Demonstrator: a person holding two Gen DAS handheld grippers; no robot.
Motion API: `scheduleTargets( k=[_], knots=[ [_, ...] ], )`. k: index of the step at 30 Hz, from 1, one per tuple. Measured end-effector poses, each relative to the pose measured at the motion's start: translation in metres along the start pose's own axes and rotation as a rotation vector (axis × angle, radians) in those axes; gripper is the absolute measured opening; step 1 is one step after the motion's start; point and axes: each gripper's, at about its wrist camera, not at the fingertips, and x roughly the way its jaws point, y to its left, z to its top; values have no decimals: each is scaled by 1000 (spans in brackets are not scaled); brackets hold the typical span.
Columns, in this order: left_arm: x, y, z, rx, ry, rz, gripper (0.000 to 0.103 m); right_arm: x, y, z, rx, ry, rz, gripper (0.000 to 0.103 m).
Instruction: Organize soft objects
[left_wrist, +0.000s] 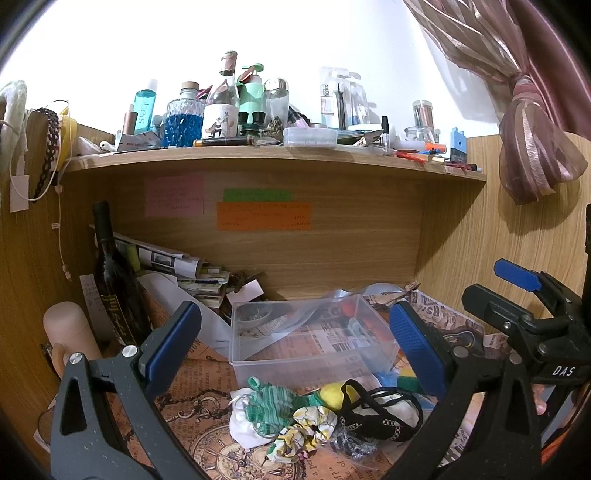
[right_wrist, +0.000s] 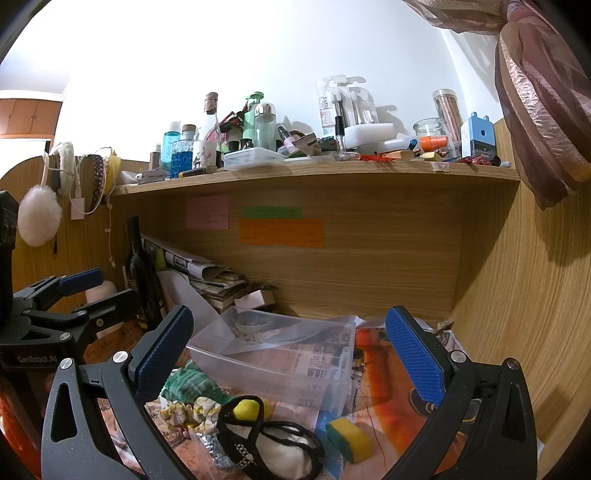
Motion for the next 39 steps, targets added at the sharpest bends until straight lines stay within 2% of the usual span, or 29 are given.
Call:
scheduleTargets(
  k=[19,28,33,39],
  knots=[
    [7,0,-7,-8,28,-4,103,3,0,-3,1,10,-5,103],
    [36,15,-30,-38,166,-22,103,19,-13,-21,15,88,-32,103],
    [60,20,-57,-39,281,-16,103,34,-24,-42,20,187,-70,103],
    [82,34,-81,-87,368,-5,101,48,-49,-71,71,321,-90,103]
  ],
)
